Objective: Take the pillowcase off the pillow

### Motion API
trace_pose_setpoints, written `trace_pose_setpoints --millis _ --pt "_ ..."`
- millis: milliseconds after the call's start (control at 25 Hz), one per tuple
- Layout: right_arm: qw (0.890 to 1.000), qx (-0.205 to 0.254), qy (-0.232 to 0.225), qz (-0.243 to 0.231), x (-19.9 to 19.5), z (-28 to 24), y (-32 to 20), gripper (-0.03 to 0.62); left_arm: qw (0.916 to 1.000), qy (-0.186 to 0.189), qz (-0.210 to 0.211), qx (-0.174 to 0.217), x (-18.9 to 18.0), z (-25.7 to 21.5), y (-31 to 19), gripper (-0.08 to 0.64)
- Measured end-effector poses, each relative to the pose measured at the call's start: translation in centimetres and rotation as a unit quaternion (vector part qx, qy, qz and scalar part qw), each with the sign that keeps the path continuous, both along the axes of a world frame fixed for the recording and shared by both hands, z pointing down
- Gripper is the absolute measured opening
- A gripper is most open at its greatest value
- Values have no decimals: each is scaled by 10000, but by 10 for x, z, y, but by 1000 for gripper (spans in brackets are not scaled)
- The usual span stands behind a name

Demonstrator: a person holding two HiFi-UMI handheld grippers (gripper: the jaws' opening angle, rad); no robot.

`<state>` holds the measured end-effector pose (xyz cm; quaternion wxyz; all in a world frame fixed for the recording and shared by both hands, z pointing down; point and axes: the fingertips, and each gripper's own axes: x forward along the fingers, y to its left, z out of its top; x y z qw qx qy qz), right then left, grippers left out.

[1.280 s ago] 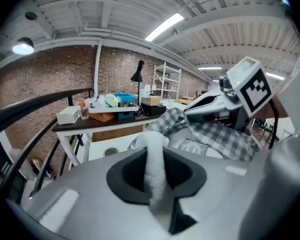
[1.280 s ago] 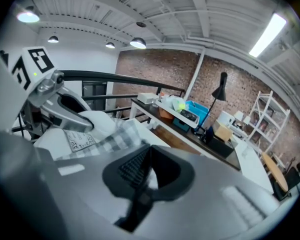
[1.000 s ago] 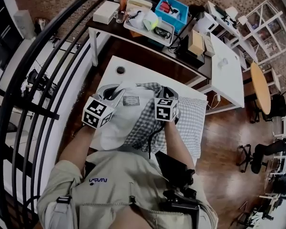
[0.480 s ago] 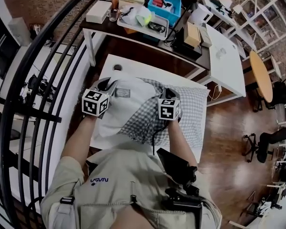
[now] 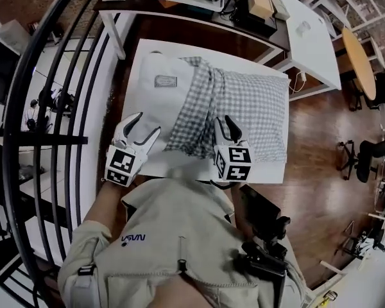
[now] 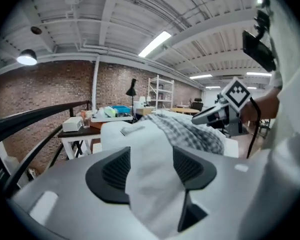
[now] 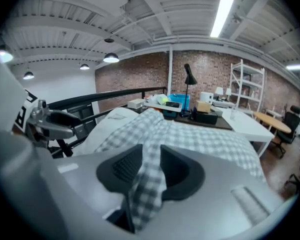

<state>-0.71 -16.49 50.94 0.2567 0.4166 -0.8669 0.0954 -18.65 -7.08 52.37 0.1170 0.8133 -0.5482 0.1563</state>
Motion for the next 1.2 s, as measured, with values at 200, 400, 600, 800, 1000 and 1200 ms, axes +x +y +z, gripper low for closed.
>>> trace_pose_setpoints --millis 200,400,600,800,1000,1200 --pt "9966 -682 65 -456 -19 35 85 115 9936 -494 726 -715 40 61 34 284" --pt "9839 -1261 1040 -721 -28 98 111 143 9817 -1217 871 -1182 40 109 35 210" --pt "9804 -720 1705 -670 -20 103 102 20 9897 -1093 608 -691 31 66 17 18" --pt "9841 -152 1755 -221 18 62 90 8 9953 -954 119 128 -7 -15 -5 12" --pt "9816 -11 1888 272 59 43 72 8 9959 -891 25 160 -18 -20 -11 11" --pt "9738 -52 2114 831 109 55 55 8 9978 -620 -235 -95 -28 3 -6 11"
